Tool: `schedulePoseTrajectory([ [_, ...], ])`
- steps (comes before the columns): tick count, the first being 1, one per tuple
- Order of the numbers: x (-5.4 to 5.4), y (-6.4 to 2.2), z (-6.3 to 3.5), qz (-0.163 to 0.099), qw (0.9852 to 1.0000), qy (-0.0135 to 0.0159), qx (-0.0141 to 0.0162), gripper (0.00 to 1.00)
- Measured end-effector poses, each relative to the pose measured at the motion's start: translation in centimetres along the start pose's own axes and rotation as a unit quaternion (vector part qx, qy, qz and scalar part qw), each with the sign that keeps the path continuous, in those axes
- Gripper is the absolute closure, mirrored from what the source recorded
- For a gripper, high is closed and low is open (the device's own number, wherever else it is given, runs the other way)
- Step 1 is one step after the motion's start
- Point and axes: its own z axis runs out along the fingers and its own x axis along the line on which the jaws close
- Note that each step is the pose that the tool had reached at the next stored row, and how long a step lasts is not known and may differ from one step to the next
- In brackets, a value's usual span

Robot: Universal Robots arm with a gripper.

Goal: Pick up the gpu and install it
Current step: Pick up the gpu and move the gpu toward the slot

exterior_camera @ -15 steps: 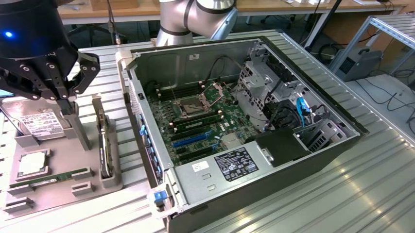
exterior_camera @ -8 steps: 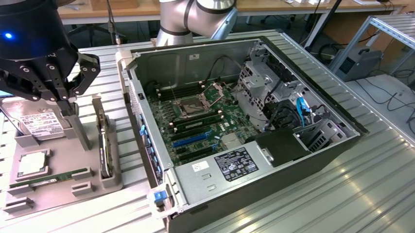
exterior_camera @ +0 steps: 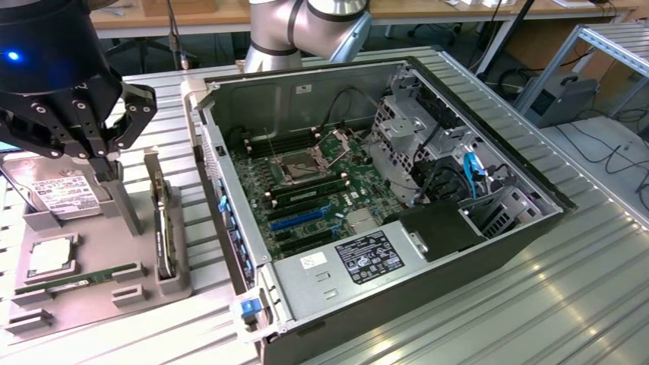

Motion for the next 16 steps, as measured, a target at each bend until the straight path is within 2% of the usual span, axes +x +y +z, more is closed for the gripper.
schedulePoseTrajectory([
  [1, 0.00, 0.00, 0.00, 0.000, 1.0000, 0.0000, 0.0000, 0.89],
  [2, 0.00, 0.00, 0.00, 0.000, 1.0000, 0.0000, 0.0000, 0.83],
  [3, 0.00, 0.00, 0.00, 0.000, 1.0000, 0.0000, 0.0000, 0.83],
  [5, 0.00, 0.00, 0.00, 0.000, 1.0000, 0.0000, 0.0000, 0.71],
  [6, 0.00, 0.00, 0.00, 0.000, 1.0000, 0.0000, 0.0000, 0.71],
  [11, 0.00, 0.00, 0.00, 0.000, 1.0000, 0.0000, 0.0000, 0.40],
  [16, 0.00, 0.00, 0.05, 0.000, 1.0000, 0.0000, -0.0001, 0.40],
])
